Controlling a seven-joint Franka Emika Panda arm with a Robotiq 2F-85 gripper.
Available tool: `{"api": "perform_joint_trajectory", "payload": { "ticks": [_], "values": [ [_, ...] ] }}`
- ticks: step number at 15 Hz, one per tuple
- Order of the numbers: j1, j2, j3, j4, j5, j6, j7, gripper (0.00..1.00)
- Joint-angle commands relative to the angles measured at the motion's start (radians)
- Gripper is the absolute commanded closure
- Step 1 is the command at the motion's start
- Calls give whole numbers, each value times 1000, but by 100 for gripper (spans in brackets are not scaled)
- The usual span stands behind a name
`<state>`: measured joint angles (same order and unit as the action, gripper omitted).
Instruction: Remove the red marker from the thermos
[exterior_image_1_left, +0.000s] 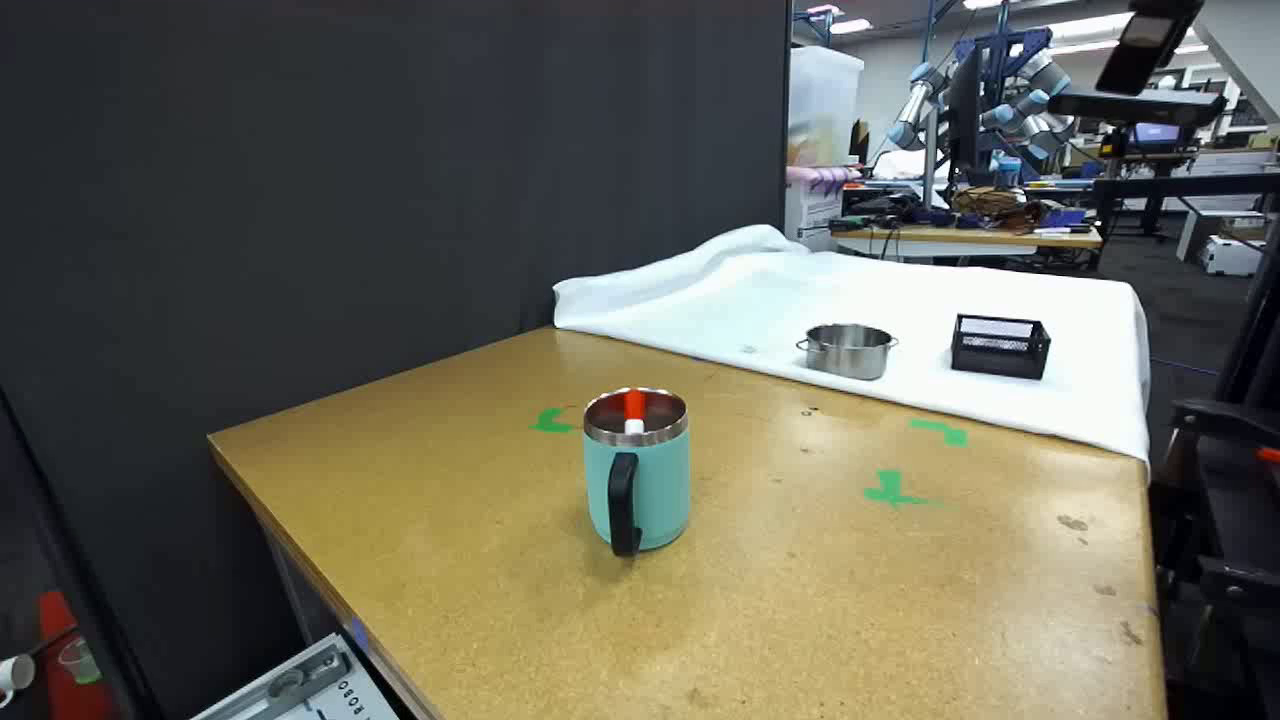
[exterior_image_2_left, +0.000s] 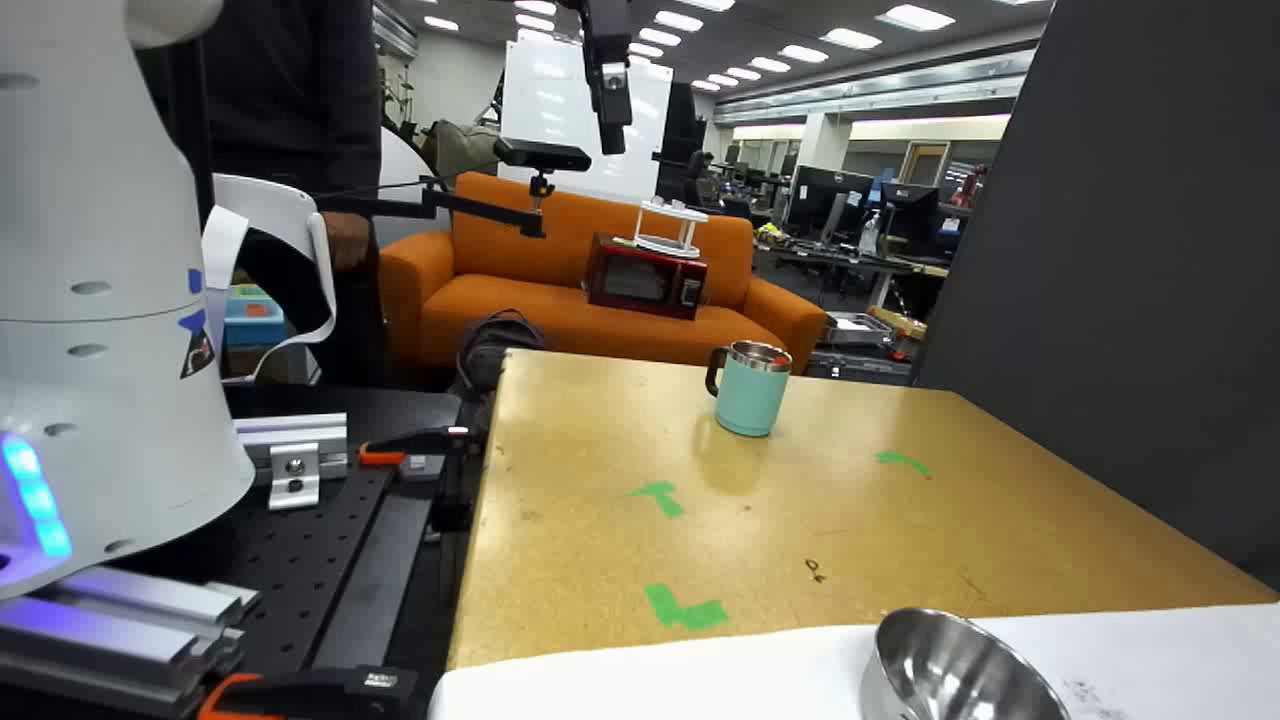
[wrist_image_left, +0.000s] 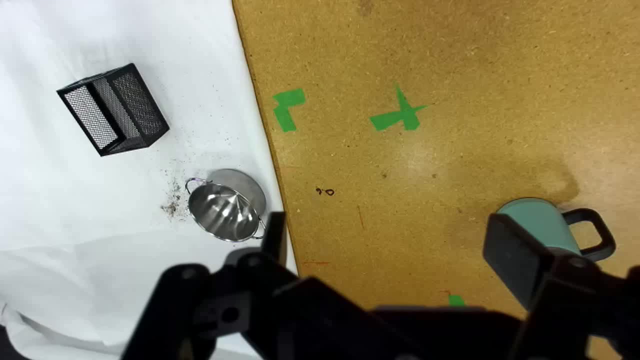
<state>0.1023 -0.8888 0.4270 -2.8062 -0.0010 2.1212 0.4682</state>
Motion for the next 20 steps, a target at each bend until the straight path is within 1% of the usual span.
{"api": "perform_joint_trajectory", "payload": {
  "ticks": [1,11,12,13,15,17,18,19,20],
  "values": [
    [10,4,-10,2,-11,-2,8,0],
    [10,4,-10,2,-11,-2,8,0],
    [-4,27,17,17,3,35,62,0],
    [-27,69,64,39,17,56,151,0],
    [-44,166,160,73,49,153,334,0],
    [-88,242,290,116,65,236,519,0],
    [-125,282,363,137,43,273,618,0],
    [-157,322,414,162,8,296,717,0],
    [-186,362,450,189,-44,298,807,0]
  ]
}}
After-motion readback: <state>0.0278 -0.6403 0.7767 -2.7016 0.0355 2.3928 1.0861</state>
